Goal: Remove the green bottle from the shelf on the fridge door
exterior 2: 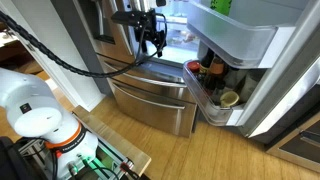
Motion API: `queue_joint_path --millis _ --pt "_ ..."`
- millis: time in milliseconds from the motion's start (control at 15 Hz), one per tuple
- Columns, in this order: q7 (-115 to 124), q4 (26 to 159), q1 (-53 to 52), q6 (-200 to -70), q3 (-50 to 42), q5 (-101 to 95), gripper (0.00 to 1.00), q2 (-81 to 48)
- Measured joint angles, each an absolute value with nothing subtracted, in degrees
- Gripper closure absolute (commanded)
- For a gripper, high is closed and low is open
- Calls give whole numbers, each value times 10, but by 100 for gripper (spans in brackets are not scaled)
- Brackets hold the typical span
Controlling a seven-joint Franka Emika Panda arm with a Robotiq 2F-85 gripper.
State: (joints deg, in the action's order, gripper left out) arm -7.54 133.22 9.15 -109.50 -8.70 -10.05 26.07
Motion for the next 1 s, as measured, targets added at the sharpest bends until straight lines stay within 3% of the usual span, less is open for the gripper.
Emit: queue_joint_path --millis 533,1000 --pt "-75 1328 91 -1095 -85 -101 0 261" --pt "-15 1228 89 -1021 -16 -158 0 286"
